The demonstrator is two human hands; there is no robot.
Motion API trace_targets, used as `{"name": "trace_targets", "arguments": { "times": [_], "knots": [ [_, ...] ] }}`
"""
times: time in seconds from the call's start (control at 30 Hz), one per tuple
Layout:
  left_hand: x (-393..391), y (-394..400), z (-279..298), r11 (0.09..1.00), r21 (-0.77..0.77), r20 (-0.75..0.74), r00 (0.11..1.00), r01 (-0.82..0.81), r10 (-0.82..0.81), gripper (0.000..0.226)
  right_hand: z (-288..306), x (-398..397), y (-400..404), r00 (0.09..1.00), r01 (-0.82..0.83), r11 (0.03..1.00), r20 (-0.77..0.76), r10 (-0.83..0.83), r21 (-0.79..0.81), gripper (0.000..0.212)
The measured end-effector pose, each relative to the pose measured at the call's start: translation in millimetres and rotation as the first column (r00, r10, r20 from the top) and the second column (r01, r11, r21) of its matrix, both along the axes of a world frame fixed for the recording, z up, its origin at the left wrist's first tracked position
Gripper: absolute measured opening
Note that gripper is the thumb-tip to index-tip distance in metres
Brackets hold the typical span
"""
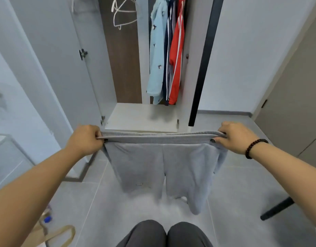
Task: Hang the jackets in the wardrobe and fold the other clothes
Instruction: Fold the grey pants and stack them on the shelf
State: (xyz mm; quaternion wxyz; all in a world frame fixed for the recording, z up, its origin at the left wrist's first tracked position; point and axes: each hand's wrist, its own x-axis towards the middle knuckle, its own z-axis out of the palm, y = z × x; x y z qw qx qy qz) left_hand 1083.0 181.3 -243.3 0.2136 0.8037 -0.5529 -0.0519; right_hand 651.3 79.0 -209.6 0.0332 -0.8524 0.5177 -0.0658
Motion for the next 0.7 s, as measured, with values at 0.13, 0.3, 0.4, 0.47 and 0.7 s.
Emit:
{"name": "trace_targets", "arguments": {
  "times": [0.13, 0.3, 0.4, 0.47, 0.7],
  "knots": [
    [-3, 25, 39, 0.985, -0.159, -0.201, 0.979, -0.066, 0.033, 0.016, 43, 5, 21, 0.992, 0.112, 0.971, 0.088, -0.095, -0.209, 0.050],
    [-16, 45, 83, 0.980, -0.175, -0.639, 0.768, -0.094, -0.041, 0.020, 87, 8, 40, 0.954, 0.147, 0.927, 0.298, -0.040, -0.346, 0.042],
    [-31, 53, 95, 0.980, -0.194, -0.751, 0.649, -0.044, -0.120, 0.030, 102, 14, 45, 0.967, 0.161, 0.919, 0.246, -0.073, -0.360, 0.040],
    [-39, 51, 101, 0.976, -0.216, -0.772, 0.617, -0.024, -0.156, 0.030, 106, 18, 42, 0.970, 0.175, 0.924, 0.219, -0.103, -0.340, 0.041],
    [-67, 15, 88, 0.968, -0.242, -0.641, 0.760, -0.072, -0.104, 0.044, 93, 31, 21, 0.924, 0.342, 0.927, 0.236, -0.301, -0.156, 0.036]
  ]
}}
